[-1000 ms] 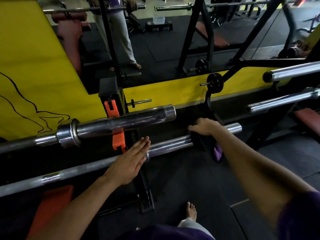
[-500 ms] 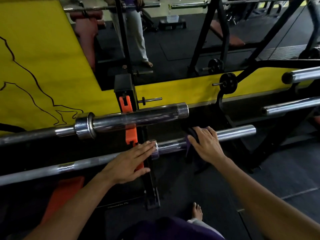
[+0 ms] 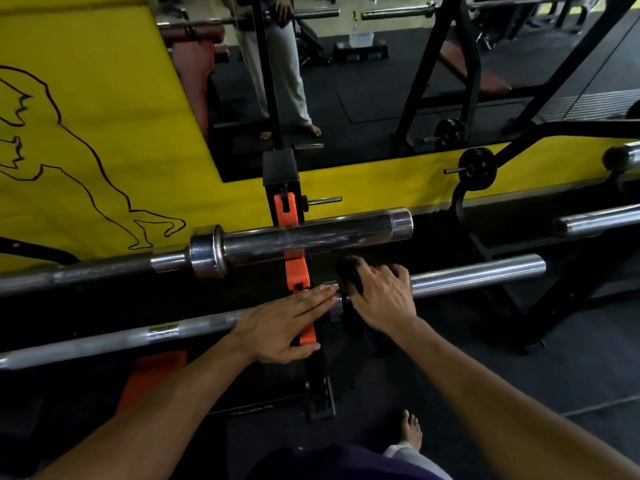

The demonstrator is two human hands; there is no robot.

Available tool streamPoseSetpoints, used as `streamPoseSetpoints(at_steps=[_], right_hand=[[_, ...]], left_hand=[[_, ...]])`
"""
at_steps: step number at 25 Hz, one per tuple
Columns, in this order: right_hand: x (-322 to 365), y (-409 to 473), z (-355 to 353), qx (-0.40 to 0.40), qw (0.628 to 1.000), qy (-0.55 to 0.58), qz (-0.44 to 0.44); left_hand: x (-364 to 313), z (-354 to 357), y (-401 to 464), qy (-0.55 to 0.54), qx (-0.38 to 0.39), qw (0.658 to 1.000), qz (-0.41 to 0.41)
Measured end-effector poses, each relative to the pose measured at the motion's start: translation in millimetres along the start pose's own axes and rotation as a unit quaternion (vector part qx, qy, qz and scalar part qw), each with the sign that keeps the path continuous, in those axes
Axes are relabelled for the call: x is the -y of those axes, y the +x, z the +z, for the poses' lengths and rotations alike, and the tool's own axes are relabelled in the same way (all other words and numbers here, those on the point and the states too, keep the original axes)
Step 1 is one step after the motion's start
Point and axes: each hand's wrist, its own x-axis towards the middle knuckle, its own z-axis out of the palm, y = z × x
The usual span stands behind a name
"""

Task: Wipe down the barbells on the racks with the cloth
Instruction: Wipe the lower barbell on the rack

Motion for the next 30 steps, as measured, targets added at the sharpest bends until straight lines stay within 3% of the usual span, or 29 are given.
streamPoseSetpoints(at_steps=[2,4,6,8,10,13,16,19,22,24,25,27,30], right_hand=[[-6,30,-5,0.144,0.989,0.007,0.042],[-6,65,-8,0.281,0.952,0.06,0.104],[3,78,-9,0.314,0.945,0.045,0.076],[9,58,-4,0.22,0.974,0.008,0.049],[12,10,10,0.042,0.998,0.028,0.027],[1,-58,43,-0.077,0.995,0.037,-0.058],[-32,-56,50,-0.112,0.991,0.006,-0.068],[-42,-19,14,-0.097,0.994,-0.007,0.039],[-24,36,-23,0.13,0.98,0.018,0.15],[-3,50,-26,0.205,0.969,0.009,0.137],[5,44,-21,0.185,0.977,-0.004,0.104],[12,8,-2,0.062,0.997,0.019,0.036],[-6,-49,30,-0.084,0.99,0.086,-0.067]], left_hand=[[1,1,0,0.004,-0.002,1.0,-0.004],[0,2,-1,0.006,-0.006,1.0,-0.001],[2,5,-3,0.011,-0.001,1.0,-0.007],[6,10,-4,0.024,0.002,0.999,-0.022],[9,16,-4,0.034,0.006,0.999,-0.028],[9,15,-2,0.037,0.005,0.999,-0.027],[8,13,-1,0.031,0.01,0.999,-0.022],[6,11,0,0.023,0.018,0.999,-0.018],[6,9,0,0.02,0.002,1.0,-0.015],[6,12,-1,0.021,0.001,1.0,-0.016],[7,13,-2,0.026,0.002,1.0,-0.017],[8,15,-3,0.036,0.007,0.999,-0.027],[7,15,-2,0.04,0.005,0.999,-0.026]])
